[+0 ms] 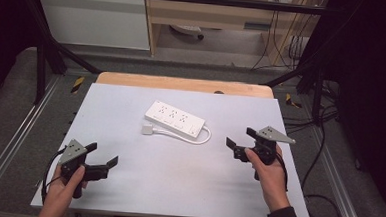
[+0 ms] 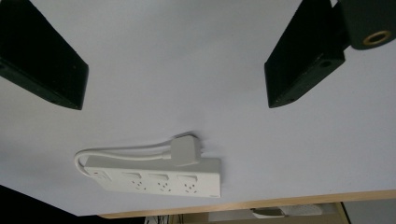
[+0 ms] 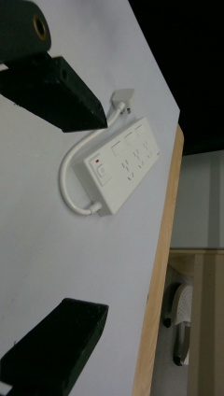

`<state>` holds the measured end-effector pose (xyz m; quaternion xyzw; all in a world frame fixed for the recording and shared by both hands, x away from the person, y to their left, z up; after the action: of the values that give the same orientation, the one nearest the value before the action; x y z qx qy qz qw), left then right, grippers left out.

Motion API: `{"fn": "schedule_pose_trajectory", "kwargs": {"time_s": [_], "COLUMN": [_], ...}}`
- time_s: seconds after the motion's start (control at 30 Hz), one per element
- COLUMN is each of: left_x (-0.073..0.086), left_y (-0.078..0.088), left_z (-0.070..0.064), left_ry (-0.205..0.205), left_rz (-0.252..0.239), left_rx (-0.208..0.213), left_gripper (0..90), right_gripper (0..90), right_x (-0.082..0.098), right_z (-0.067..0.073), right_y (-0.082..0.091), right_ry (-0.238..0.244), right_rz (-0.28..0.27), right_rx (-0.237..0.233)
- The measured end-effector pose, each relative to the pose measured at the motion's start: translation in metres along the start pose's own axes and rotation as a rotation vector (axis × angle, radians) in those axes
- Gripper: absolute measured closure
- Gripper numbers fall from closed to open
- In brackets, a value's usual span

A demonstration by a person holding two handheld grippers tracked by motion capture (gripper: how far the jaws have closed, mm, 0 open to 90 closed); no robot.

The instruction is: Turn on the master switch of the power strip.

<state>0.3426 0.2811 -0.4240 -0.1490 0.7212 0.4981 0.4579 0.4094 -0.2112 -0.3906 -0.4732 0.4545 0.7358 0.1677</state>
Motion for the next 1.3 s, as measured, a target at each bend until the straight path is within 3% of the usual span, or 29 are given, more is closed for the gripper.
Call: {"fn": "schedule_pose_trajectory", "kwargs": {"time_s": [0.33,0.43,0.6,0.9,1.3], "left_x": [0.0,0.001,0.0,0.001,0.001], "left_y": [-0.001,0.001,0.0,-0.001,-0.002], "left_z": [-0.001,0.0,0.0,0.0,0.001], "left_ry": [-0.004,-0.002,0.001,-0.008,-0.003], "left_rz": [0.007,0.001,-0.001,0.016,0.011], "left_rx": [0.005,0.002,0.006,0.013,0.022], "left_gripper": [6.1,6.2,6.2,6.3,6.2], "right_gripper": [19.8,18.4,8.7,12.4,57.3], "right_x": [-0.026,-0.032,-0.041,-0.053,-0.065], "right_z": [-0.002,-0.004,-0.005,-0.004,0.003], "right_y": [-0.02,-0.029,-0.045,-0.069,-0.099], "right_ry": [0.001,-0.004,-0.013,-0.001,0.014], "right_rz": [-0.01,-0.011,0.013,0.03,0.012], "right_rx": [0.017,0.012,0.029,0.045,0.048]}}
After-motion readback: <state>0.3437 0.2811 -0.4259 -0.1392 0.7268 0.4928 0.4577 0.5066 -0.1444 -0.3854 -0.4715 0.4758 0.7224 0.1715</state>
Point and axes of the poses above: each handheld gripper's, and its own axes: y roughly backward along the jaws, x roughly out of its underside, z roughly to its left, the point moved 2 cm from there along -y, roughly forward along the jaws, and after that the axes turned 11 degrees about z, right-handed, at the moved point
